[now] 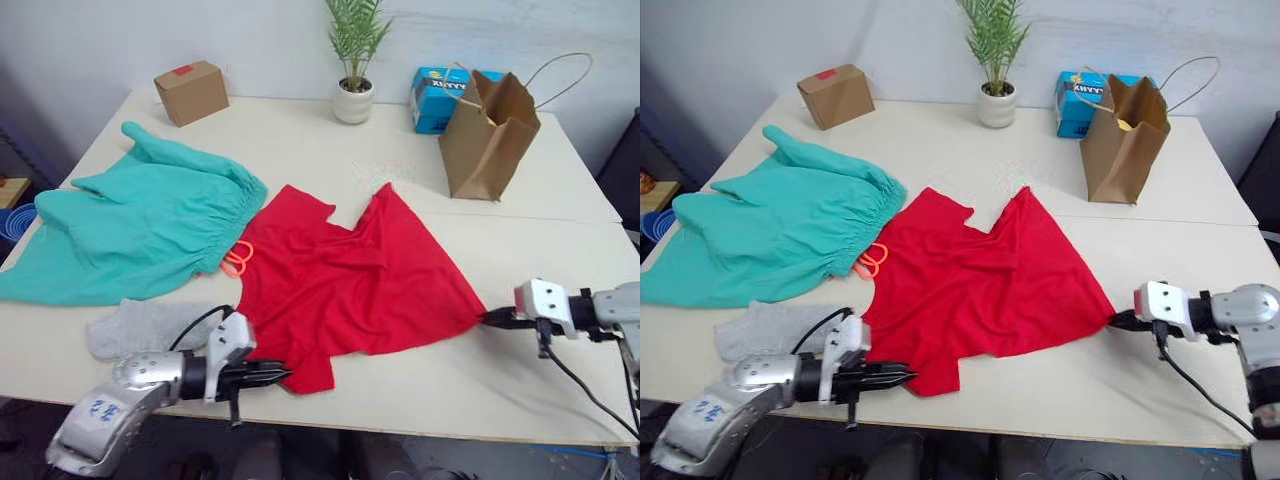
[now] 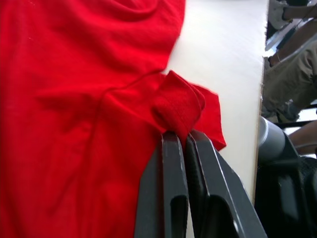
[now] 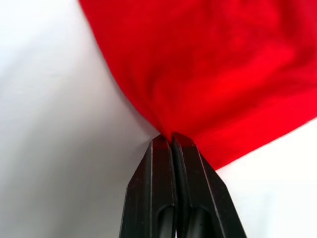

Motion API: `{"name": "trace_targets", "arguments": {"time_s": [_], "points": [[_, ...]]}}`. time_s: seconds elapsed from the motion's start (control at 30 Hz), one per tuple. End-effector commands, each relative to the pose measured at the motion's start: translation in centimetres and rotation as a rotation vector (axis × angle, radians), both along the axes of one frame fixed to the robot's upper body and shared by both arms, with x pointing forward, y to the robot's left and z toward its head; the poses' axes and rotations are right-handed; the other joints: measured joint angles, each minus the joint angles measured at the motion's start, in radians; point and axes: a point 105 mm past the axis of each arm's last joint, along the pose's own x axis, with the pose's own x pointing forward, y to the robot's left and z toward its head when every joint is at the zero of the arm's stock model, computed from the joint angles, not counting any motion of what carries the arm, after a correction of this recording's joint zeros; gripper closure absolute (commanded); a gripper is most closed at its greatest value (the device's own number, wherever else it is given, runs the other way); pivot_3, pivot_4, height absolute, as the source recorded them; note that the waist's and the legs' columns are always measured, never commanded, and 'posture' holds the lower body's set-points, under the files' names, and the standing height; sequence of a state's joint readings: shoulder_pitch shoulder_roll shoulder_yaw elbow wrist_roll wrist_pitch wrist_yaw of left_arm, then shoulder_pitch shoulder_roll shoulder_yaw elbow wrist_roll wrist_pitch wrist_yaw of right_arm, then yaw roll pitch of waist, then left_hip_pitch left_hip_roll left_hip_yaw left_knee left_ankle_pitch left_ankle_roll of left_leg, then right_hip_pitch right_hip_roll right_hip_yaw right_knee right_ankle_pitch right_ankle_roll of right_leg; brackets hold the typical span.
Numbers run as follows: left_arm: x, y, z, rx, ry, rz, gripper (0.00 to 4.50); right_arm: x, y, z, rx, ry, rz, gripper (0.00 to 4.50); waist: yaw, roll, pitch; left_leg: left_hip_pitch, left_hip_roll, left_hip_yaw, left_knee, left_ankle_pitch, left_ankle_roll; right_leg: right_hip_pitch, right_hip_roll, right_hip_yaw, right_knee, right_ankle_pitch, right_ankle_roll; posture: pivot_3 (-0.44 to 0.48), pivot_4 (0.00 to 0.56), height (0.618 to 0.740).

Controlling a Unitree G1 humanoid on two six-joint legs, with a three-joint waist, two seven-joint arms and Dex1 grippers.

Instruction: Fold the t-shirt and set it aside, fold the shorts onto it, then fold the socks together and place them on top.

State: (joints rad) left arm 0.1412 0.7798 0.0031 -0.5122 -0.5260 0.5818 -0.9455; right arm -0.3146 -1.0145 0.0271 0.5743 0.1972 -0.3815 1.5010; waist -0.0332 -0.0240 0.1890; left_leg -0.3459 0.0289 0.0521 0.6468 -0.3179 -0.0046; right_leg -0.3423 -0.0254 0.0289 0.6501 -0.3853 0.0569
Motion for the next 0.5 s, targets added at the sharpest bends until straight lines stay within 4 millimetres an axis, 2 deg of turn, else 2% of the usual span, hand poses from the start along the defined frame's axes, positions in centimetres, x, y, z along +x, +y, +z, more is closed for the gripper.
{"name": "trace_targets", "arguments": {"time_s": [0.03,0.1,0.27,0.4,0.5], "points": [[-1.5,0.6,1.9,-0.039,-0.031,-0.064,4.50,-3.1,-0.5,0.4,-0.002,0.126,0.010,4.47,0.005,0.001,0.001,0.000,0.000,0.000,0.000,0.000,0.001,0.000,0.000,0.000,-0.001,0.000,0.000,0.000,0.150,0.740],[-2.4,1.3,2.2,-0.035,-0.023,-0.077,4.50,-5.0,-0.5,0.4,-0.002,0.191,0.002,4.47,0.008,0.002,0.000,-0.005,0.000,-0.003,0.000,-0.001,0.001,-0.002,-0.001,-0.003,-0.002,0.000,0.000,0.000,0.150,0.740],[-3.7,3.1,2.3,-0.011,0.007,-0.040,4.50,-7.6,-0.7,1.0,0.018,0.249,-0.071,4.47,0.002,0.006,0.001,-0.008,0.000,-0.005,0.000,-0.002,0.002,-0.002,-0.001,-0.006,-0.007,0.000,-0.001,0.000,0.150,0.740],[-4.3,4.4,2.0,0.002,0.028,0.008,4.50,-9.0,-0.7,1.0,0.037,0.276,-0.111,4.47,0.003,0.006,0.002,-0.008,0.000,-0.005,-0.001,-0.002,0.001,-0.002,-0.001,-0.006,-0.007,-0.001,-0.002,0.000,0.150,0.740],[-5.5,4.9,1.7,0.014,0.069,0.001,4.50,-10.4,-0.7,0.9,0.050,0.304,-0.135,4.47,0.006,0.007,0.002,-0.008,0.000,-0.005,-0.002,-0.002,0.001,-0.002,-0.001,-0.006,-0.008,-0.001,-0.002,0.000,0.150,0.740]]}}
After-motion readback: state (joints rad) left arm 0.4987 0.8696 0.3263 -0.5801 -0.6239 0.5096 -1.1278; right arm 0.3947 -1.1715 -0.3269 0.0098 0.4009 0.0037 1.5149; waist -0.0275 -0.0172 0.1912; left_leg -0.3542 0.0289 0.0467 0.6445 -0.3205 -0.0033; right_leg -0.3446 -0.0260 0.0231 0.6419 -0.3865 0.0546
